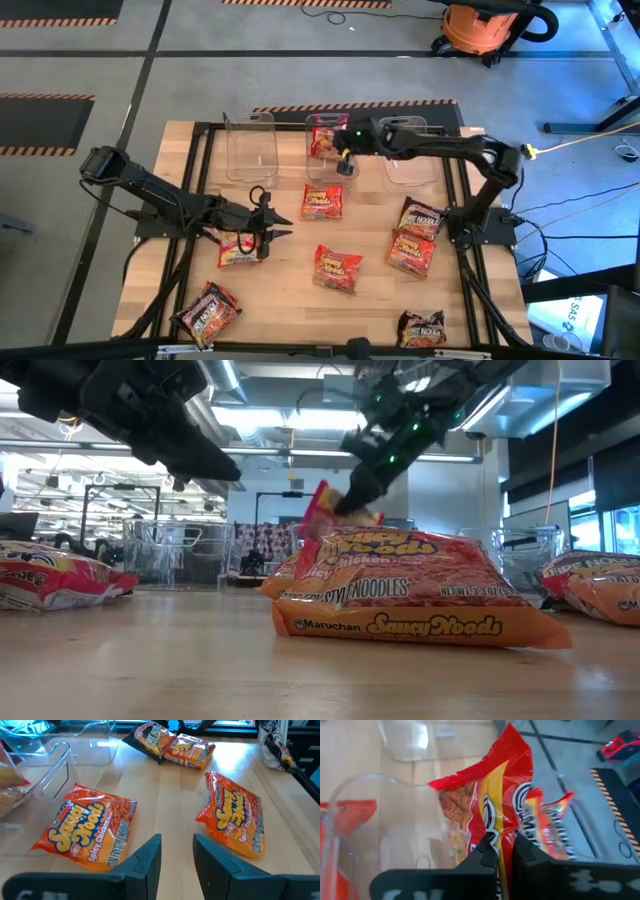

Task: Sort Maruchan noodles
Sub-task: Put the red noodle pack into the middle transparent bin

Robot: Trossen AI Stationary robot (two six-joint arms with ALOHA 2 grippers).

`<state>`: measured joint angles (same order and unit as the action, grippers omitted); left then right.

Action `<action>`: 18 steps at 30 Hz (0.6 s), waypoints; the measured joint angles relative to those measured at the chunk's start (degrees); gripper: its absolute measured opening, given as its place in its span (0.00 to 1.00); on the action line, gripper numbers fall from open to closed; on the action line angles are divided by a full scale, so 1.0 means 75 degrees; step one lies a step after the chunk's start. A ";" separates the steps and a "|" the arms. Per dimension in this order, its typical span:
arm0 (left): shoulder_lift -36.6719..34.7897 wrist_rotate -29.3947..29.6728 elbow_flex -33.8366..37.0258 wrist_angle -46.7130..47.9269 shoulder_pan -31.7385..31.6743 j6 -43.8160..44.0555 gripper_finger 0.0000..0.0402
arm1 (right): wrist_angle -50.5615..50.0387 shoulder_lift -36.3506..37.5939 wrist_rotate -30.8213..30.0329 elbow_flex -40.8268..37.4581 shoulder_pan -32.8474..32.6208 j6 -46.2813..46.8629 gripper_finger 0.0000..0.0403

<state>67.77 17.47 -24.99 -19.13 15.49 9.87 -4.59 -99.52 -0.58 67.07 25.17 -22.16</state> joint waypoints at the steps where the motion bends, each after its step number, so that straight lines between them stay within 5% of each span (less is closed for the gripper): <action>1: 0.0000 0.0000 0.0000 0.0032 0.0000 0.0000 0.26 | 0.0019 -0.0117 0.0027 0.0000 0.0000 -0.0003 0.00; 13: 0.0000 0.0047 0.0000 0.0034 0.0000 0.0003 0.26 | 0.0101 -0.0784 0.0030 0.0029 0.0001 -0.0032 0.01; 18: 0.0002 0.0046 0.0000 0.0031 0.0000 0.0007 0.26 | 0.0141 -0.0814 0.0082 0.0017 -0.0003 0.0304 0.14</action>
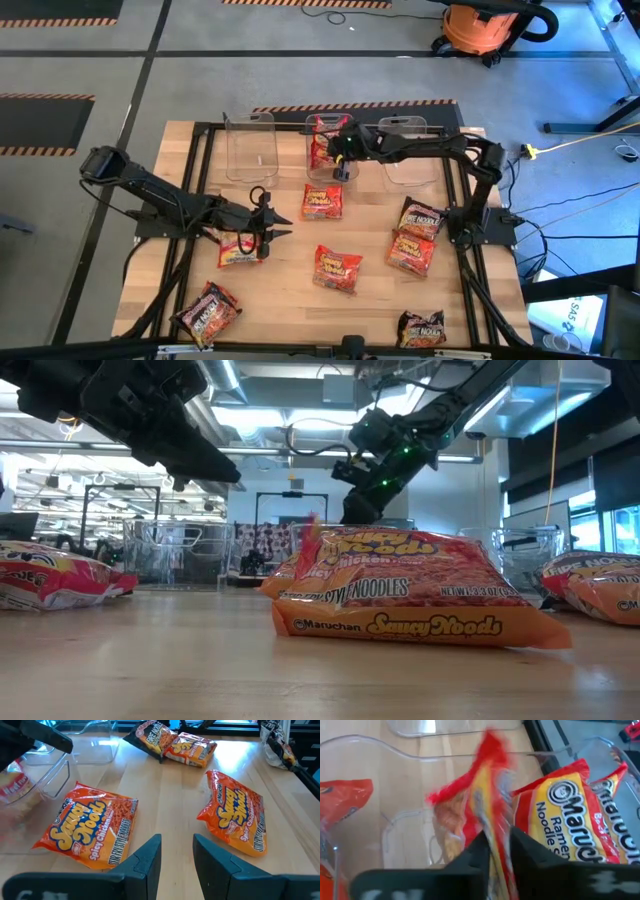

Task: Sort Maruchan noodles
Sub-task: Put the red noodle pack into the middle transparent bin

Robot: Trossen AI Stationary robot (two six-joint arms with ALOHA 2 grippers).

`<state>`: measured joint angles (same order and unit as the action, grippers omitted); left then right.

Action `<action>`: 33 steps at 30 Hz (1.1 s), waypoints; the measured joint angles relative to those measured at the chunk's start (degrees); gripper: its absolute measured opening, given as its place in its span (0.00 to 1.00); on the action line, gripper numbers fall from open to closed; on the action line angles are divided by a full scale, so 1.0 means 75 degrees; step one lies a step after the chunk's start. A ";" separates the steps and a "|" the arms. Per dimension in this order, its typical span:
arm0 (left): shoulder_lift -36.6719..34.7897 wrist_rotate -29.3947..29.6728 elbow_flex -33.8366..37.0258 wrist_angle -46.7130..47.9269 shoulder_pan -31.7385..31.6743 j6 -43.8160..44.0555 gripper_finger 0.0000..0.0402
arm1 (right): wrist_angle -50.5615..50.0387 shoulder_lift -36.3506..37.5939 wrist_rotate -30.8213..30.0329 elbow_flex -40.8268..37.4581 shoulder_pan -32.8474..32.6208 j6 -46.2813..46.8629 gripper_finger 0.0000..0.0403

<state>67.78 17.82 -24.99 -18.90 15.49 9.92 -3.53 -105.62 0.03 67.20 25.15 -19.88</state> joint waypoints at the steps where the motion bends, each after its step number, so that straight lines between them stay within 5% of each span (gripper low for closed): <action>1: 0.0001 -0.0002 0.0000 -0.0003 0.0000 0.0002 0.26 | 0.0000 0.0000 -0.0056 0.0000 0.0000 0.0065 0.18; 9: 0.0004 -0.0002 -0.0003 -0.0067 0.0000 0.0002 0.26 | -0.0249 0.0024 -0.0355 0.0167 0.0000 0.0186 0.46; 18: -0.0013 0.0065 -0.0017 0.0195 0.0000 0.0375 0.26 | -0.2851 0.1302 -0.0304 0.1222 -0.0659 0.0378 0.52; 26: -0.0722 -0.0707 -0.1430 0.5026 0.0149 0.2036 0.26 | -0.2218 0.2122 -0.0053 -0.0103 -0.2205 0.1051 0.52; 33: -0.0713 -0.1539 -0.2337 0.9358 0.0615 0.3876 0.26 | 0.0868 0.2081 -0.0060 -0.1953 -0.3805 0.2114 0.53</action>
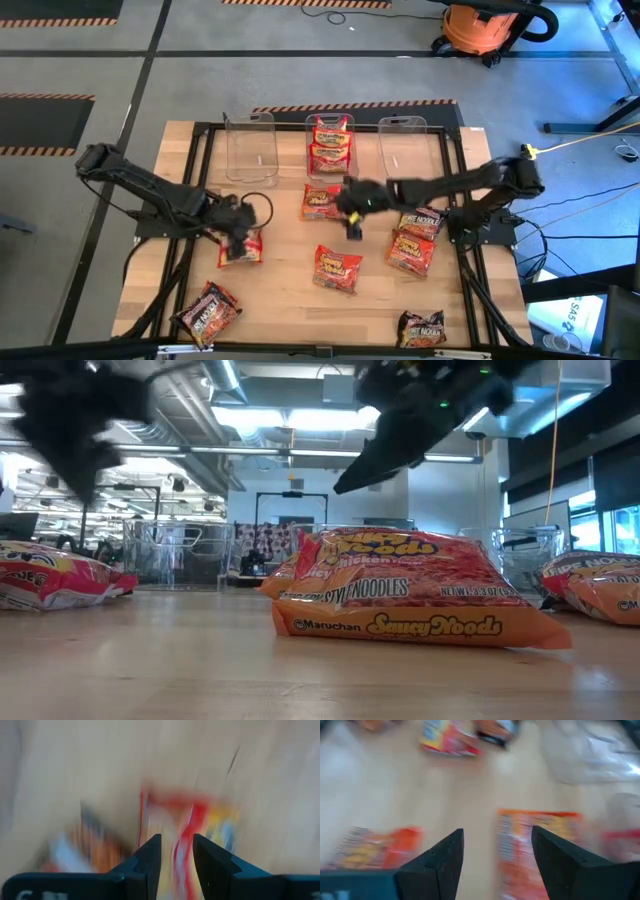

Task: Sort Maruchan noodles
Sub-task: Put the red noodle pack into the middle transparent bin

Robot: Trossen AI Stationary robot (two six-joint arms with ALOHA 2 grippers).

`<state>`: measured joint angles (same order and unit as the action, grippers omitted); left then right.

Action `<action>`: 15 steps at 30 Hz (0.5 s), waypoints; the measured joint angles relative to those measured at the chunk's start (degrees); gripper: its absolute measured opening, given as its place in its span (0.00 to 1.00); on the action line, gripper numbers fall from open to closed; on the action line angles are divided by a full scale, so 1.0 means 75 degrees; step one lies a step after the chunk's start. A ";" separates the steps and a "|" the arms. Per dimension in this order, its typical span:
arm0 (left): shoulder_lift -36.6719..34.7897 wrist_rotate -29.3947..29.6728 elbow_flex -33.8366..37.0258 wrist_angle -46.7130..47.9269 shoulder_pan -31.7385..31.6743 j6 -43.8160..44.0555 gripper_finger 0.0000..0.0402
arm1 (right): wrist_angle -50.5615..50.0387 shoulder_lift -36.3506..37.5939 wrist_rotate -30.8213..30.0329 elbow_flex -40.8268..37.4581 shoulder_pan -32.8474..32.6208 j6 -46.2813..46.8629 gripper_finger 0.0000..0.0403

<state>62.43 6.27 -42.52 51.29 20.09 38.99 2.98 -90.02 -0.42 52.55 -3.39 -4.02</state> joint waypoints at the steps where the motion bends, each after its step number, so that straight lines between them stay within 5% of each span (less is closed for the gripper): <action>1: 0.0037 -0.0319 0.0052 0.0454 0.0086 0.0290 0.26 | 0.0493 0.0000 -0.0001 -0.0236 -0.0222 0.0170 0.53; 8: 0.0307 -0.1889 0.0665 0.0184 0.0866 0.1383 0.26 | 0.2434 -0.0212 -0.0862 -0.1168 -0.1557 0.0873 0.53; 15: 0.1266 -0.1584 0.0749 -0.2926 0.0784 0.1322 0.26 | 0.2628 -0.0390 -0.1483 -0.1203 -0.2098 0.1252 0.53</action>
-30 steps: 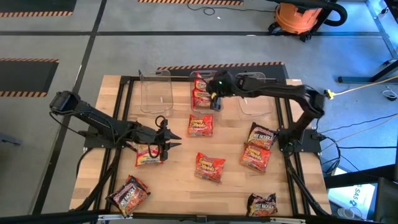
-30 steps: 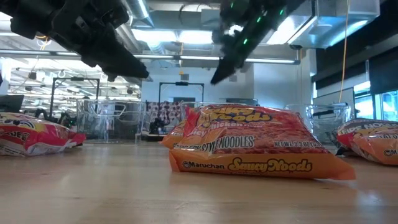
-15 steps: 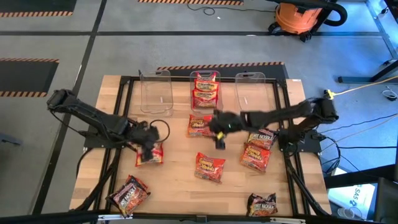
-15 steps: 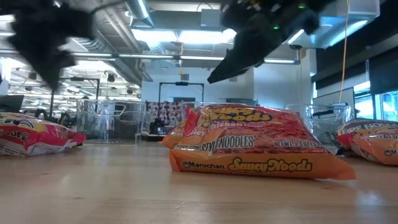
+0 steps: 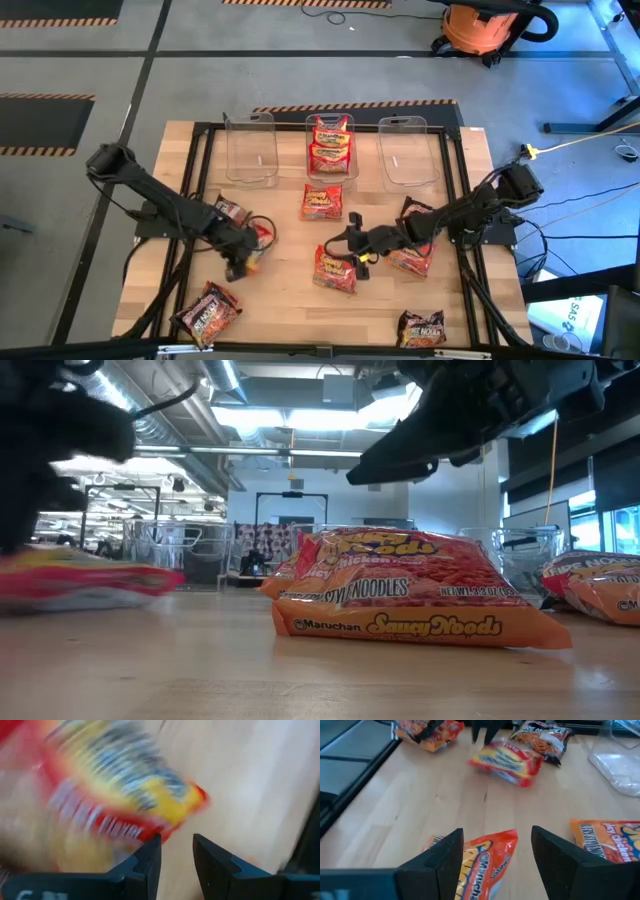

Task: Sort Maruchan noodles
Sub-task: Put the red noodle pack into the middle transparent bin

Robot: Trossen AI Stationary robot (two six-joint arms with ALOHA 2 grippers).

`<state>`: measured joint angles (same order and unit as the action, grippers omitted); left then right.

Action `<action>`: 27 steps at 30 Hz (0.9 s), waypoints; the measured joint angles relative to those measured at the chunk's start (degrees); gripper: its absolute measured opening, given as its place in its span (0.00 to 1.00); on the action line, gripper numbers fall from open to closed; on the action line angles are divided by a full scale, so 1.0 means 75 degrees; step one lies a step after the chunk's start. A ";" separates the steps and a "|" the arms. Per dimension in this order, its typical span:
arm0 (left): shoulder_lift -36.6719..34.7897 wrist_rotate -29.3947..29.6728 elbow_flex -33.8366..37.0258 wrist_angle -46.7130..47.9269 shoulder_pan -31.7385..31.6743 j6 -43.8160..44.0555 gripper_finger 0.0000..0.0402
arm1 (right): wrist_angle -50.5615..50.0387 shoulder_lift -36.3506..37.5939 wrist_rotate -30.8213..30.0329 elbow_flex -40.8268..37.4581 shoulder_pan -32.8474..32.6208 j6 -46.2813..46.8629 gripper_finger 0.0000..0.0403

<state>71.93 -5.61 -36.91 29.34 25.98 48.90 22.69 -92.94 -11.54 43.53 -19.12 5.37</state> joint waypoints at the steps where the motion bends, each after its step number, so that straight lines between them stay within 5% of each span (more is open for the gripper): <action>1: 0.0162 0.0169 0.0000 -0.0585 -0.0043 -0.0124 0.26 | 0.0026 -0.0001 -0.0010 0.0000 -0.0013 0.0051 0.53; 7: 0.0891 0.1094 -0.0115 -0.2974 -0.0368 -0.1215 0.26 | 0.0790 0.0002 -0.0001 0.0052 0.0001 0.0283 0.52; 12: 0.0444 0.1036 -0.0878 -0.1356 -0.0260 -0.1541 0.26 | 0.1462 0.0006 0.0003 0.0119 0.0137 0.1043 0.52; 18: -0.0280 0.2100 -0.0716 0.1036 0.0686 -0.0907 0.26 | 0.1230 -0.0307 0.0317 0.0640 0.0660 0.1750 0.53; 22: -0.0337 0.2184 0.0105 0.1112 0.1165 -0.0543 0.26 | 0.1140 -0.0978 0.0988 0.1286 0.0982 0.2356 0.62; 27: -0.0260 0.1893 0.1140 -0.0415 0.1268 -0.0654 0.26 | 0.0318 -0.1981 0.1188 0.2139 0.1290 0.3312 0.75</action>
<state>69.97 8.59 -28.35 26.23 35.48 44.00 25.08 -107.80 -2.63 59.57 -9.45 30.20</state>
